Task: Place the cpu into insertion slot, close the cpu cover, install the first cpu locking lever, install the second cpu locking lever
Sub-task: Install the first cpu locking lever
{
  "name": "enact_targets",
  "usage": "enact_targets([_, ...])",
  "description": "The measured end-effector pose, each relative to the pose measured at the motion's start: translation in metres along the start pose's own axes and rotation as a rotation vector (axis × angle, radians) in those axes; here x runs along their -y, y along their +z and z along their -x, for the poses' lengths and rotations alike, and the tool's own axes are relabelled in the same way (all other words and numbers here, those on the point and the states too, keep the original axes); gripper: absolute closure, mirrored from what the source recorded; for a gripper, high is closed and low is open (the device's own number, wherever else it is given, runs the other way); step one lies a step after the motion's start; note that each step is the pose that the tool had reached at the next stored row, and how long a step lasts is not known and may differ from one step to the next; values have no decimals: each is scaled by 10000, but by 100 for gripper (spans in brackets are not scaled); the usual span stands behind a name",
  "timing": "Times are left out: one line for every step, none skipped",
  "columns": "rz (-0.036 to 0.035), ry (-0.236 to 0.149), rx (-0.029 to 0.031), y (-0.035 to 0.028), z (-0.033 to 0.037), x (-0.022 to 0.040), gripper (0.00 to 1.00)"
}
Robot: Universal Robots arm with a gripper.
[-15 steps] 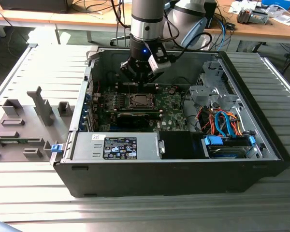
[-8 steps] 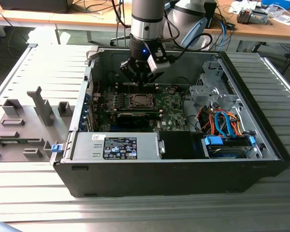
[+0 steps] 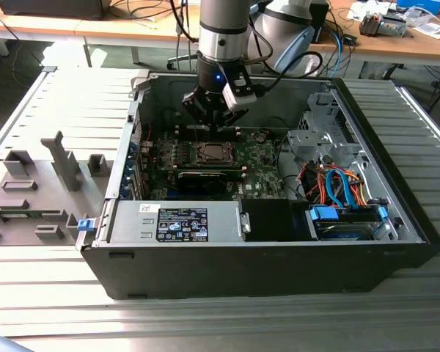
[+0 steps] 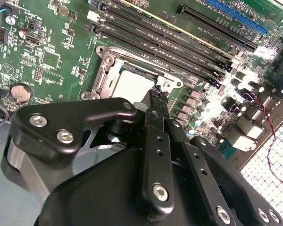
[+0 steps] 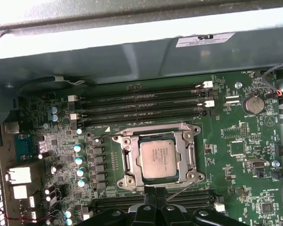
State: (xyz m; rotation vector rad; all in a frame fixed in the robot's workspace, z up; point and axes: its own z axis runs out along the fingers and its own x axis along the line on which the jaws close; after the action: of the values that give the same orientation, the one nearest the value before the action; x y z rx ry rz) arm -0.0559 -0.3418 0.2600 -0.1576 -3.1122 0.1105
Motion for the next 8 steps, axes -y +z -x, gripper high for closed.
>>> enact_targets([-6,53,-3,0,0,0,89])
enact_targets([-12,108,-6,0,0,0,89])
enact_targets([-17,146,-9,0,0,0,89])
enact_targets([-21,179,-11,0,0,0,89])
enact_targets([-27,232,-14,0,0,0,89])
enact_targets([-31,265,-16,0,0,0,89])
enact_targets([-36,313,-18,0,1,0,89])
enact_targets([-43,381,-22,0,1,0,89])
